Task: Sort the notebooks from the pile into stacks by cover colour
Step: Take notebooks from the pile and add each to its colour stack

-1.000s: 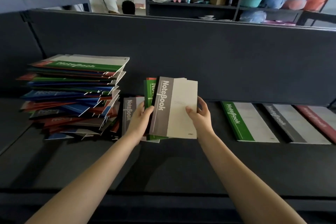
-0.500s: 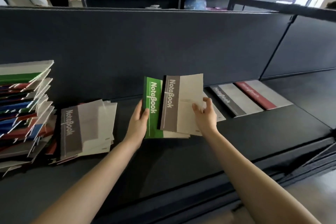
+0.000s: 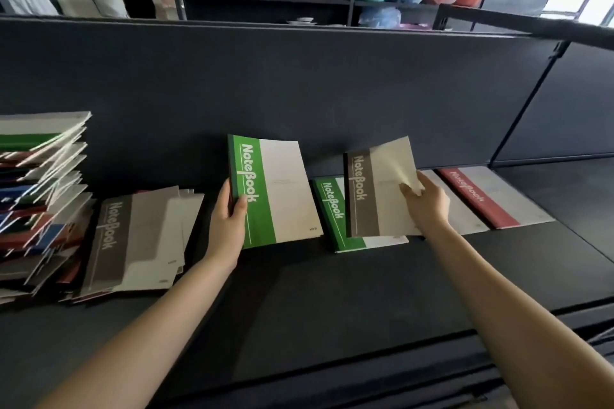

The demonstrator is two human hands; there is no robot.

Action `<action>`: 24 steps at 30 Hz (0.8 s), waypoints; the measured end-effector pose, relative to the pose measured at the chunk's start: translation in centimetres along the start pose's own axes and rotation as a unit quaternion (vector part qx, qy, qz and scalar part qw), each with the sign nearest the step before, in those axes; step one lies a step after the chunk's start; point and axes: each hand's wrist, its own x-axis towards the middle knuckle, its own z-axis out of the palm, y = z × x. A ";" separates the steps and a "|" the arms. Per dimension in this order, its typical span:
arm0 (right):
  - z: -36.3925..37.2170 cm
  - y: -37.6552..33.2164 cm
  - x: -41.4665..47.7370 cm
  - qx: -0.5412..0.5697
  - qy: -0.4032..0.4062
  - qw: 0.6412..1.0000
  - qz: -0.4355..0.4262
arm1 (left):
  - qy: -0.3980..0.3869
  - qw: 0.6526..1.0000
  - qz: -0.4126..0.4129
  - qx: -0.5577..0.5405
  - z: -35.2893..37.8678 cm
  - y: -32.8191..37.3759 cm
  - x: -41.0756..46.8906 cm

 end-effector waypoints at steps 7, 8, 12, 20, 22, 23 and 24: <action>-3.9 3.1 4.4 -0.025 -0.020 0.999 -0.019 | 0.005 1.000 0.005 -0.002 4.7 0.4 -0.7; -4.6 3.4 4.9 -0.037 -0.019 0.999 -0.025 | 0.000 1.000 0.003 0.004 5.8 0.5 -1.0; -7.5 5.6 6.8 -0.055 0.002 0.998 -0.019 | -0.046 0.997 0.027 0.051 10.2 0.4 -2.1; -8.8 9.2 8.5 -0.146 -0.035 0.987 -0.056 | -0.041 0.995 0.047 0.076 14.6 -0.5 -5.0; -8.2 9.5 8.5 -0.175 -0.028 0.981 -0.085 | -0.020 0.997 0.033 0.073 14.9 -0.7 -5.5; -7.9 9.7 8.6 -0.187 -0.028 0.978 -0.095 | -0.010 0.997 0.026 0.068 15.0 -0.8 -5.7; -7.5 9.7 8.7 -0.200 -0.029 0.974 -0.101 | 0.001 0.998 0.020 0.062 15.1 -0.9 -6.0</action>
